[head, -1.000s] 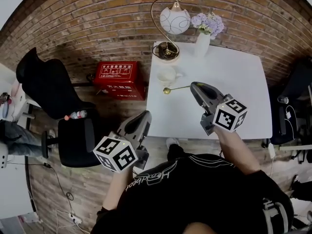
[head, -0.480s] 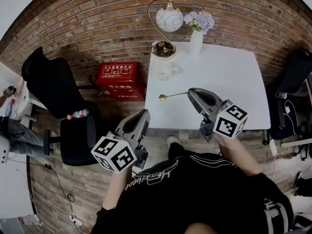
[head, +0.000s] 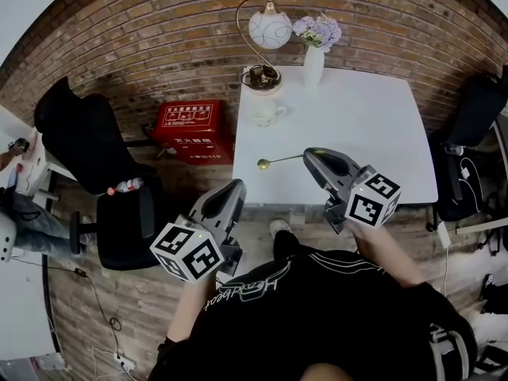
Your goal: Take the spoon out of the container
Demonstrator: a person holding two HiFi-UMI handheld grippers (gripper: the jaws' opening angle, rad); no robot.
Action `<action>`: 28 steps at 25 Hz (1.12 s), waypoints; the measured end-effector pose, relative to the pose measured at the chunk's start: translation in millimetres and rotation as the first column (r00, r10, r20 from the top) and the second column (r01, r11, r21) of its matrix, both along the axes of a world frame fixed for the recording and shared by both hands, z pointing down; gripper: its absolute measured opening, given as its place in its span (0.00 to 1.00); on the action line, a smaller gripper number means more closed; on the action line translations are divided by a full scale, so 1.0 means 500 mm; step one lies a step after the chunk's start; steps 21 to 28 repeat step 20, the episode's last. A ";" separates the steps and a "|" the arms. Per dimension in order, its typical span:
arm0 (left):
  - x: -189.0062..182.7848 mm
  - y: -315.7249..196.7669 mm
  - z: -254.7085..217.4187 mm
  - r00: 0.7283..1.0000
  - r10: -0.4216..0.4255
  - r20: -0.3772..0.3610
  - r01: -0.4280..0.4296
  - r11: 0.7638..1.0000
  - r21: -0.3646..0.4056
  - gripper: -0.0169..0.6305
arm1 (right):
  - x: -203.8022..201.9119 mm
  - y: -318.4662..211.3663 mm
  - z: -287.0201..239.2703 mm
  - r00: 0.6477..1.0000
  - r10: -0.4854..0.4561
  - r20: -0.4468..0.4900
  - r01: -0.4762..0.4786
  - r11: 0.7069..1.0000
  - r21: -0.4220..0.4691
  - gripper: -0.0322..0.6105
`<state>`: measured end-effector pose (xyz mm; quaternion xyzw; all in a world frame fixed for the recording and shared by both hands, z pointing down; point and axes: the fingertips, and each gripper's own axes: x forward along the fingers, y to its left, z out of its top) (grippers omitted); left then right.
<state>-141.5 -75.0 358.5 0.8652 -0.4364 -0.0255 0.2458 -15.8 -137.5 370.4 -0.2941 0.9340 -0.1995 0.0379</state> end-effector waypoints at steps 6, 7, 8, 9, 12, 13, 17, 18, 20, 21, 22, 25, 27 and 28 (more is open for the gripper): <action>0.005 0.005 0.002 1.000 0.006 -0.003 -0.006 1.000 -0.001 0.03 | 0.005 0.006 0.001 1.000 0.004 0.006 -0.004 1.000 -0.002 0.05; 0.007 0.006 0.003 1.000 0.007 -0.003 -0.007 1.000 -0.001 0.03 | 0.006 0.007 0.001 1.000 0.005 0.006 -0.005 1.000 -0.002 0.05; 0.008 0.007 0.003 1.000 0.008 -0.004 -0.008 1.000 -0.002 0.03 | 0.007 0.008 0.001 1.000 0.006 0.005 -0.006 1.000 -0.002 0.05; 0.008 0.007 0.003 1.000 0.009 -0.004 -0.009 1.000 -0.002 0.03 | 0.007 0.008 0.001 1.000 0.006 0.003 -0.006 1.000 -0.003 0.05; 0.009 0.007 0.004 1.000 0.010 -0.004 -0.010 1.000 -0.005 0.03 | 0.007 0.008 0.001 1.000 0.006 0.001 -0.006 1.000 -0.004 0.05; 0.009 0.008 0.005 1.000 0.010 -0.004 -0.010 1.000 -0.006 0.03 | 0.008 0.008 0.002 1.000 0.006 0.003 -0.006 1.000 -0.004 0.05; 0.010 0.008 0.008 1.000 0.008 -0.004 -0.008 1.000 -0.008 0.03 | 0.008 0.009 0.002 1.000 0.002 -0.001 -0.002 1.000 -0.005 0.05; 0.011 0.007 0.009 1.000 0.008 -0.004 -0.008 1.000 -0.009 0.03 | 0.009 0.009 0.002 1.000 0.001 -0.001 -0.001 1.000 -0.005 0.05; 0.013 0.007 0.010 1.000 0.009 -0.003 -0.009 1.000 -0.010 0.03 | 0.009 0.009 0.003 1.000 0.000 -0.001 0.000 1.000 -0.004 0.05; 0.013 0.007 0.010 1.000 0.009 -0.003 -0.009 1.000 -0.010 0.03 | 0.009 0.009 0.003 1.000 0.000 -0.001 0.000 1.000 -0.004 0.05; 0.013 0.007 0.010 1.000 0.009 -0.003 -0.009 1.000 -0.010 0.03 | 0.009 0.009 0.003 1.000 0.000 -0.001 0.000 1.000 -0.004 0.05; 0.013 0.007 0.010 1.000 0.009 -0.003 -0.009 1.000 -0.010 0.03 | 0.009 0.009 0.003 1.000 0.000 -0.001 0.000 1.000 -0.004 0.05; 0.013 0.007 0.010 1.000 0.009 -0.003 -0.009 1.000 -0.010 0.03 | 0.009 0.009 0.003 1.000 0.000 -0.001 0.000 1.000 -0.004 0.05; 0.013 0.007 0.010 1.000 0.009 -0.003 -0.009 1.000 -0.010 0.03 | 0.009 0.009 0.003 1.000 0.000 -0.001 0.000 1.000 -0.004 0.05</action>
